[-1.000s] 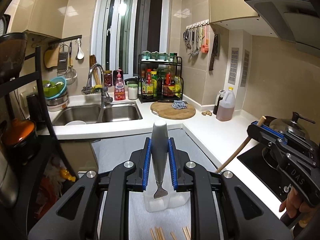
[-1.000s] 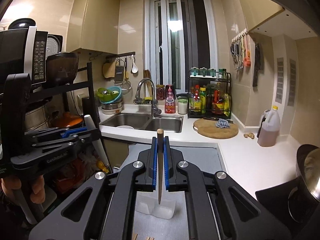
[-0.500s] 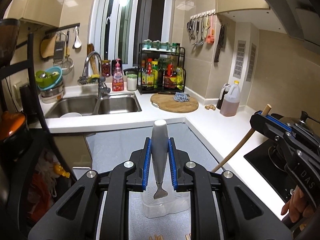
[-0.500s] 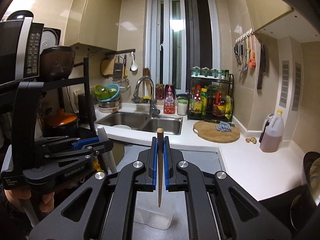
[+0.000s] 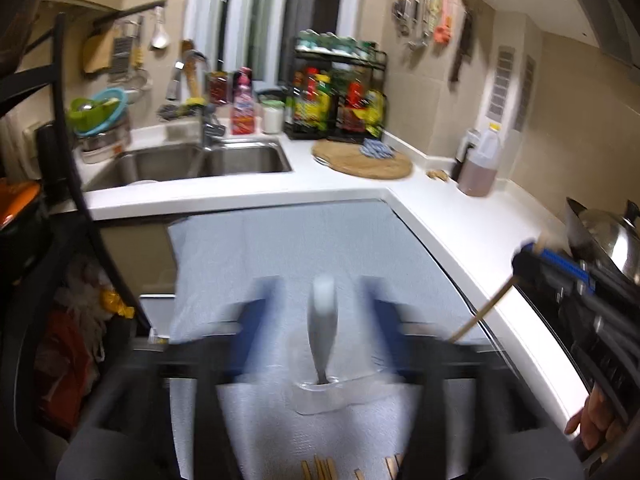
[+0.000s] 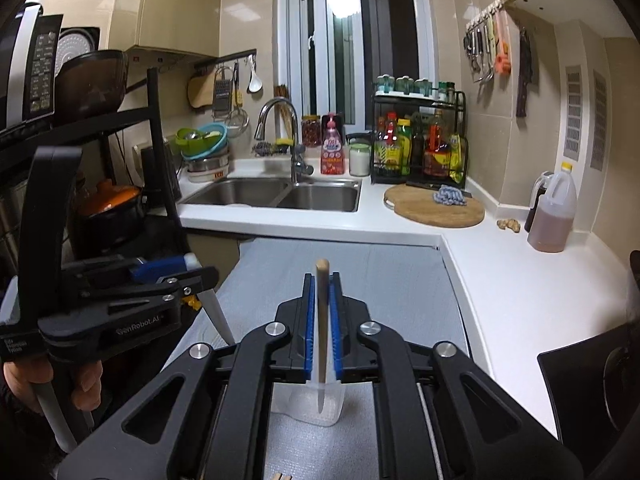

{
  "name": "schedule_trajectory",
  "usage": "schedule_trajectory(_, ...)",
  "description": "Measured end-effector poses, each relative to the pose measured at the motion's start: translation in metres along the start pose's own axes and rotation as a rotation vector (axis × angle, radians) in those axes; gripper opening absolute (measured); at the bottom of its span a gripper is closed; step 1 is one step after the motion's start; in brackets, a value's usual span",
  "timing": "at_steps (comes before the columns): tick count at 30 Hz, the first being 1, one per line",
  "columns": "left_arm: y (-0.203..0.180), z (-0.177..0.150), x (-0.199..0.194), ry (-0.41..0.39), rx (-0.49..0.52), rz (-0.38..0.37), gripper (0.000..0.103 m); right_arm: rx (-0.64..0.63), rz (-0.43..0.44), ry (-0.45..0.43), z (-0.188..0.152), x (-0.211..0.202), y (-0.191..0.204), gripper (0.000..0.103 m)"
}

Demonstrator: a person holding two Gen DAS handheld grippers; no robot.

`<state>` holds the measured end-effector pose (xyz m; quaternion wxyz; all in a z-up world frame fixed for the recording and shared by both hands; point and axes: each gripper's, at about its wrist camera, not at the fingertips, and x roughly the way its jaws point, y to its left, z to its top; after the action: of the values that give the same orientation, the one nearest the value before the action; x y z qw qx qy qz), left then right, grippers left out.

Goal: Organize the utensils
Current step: 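Drop the fork into the cup by opening the left tool, then move the left tool back over the mat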

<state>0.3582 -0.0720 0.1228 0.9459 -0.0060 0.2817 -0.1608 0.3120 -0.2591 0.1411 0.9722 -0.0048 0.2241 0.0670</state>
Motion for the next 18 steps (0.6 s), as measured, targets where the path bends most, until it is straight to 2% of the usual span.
schedule_trajectory(1, 0.003, -0.001, -0.007, -0.038, -0.013, 0.034, 0.086, -0.006, -0.004, 0.005, -0.003, 0.000, 0.001, 0.030)
schedule_trajectory(2, 0.004, -0.001, -0.011, -0.053, -0.018, 0.047, 0.086, -0.009, -0.010, 0.004, -0.006, -0.002, 0.002, 0.046)
schedule_trajectory(3, 0.006, -0.001, -0.016, -0.048, -0.018, 0.052, 0.088, -0.006, -0.015, 0.000, -0.009, -0.003, 0.002, 0.052)
schedule_trajectory(8, 0.008, -0.015, -0.037, -0.038, 0.009, 0.105, 0.088, 0.030, -0.032, -0.010, -0.026, -0.021, 0.001, 0.067)
schedule_trajectory(11, 0.007, -0.033, -0.051, -0.016, 0.015, 0.126, 0.088, 0.056, -0.031, 0.001, -0.041, -0.034, 0.002, 0.070)
schedule_trajectory(18, 0.012, -0.099, -0.097, 0.050, -0.087, 0.133, 0.088, 0.123, -0.049, 0.065, -0.097, -0.081, 0.011, 0.075)
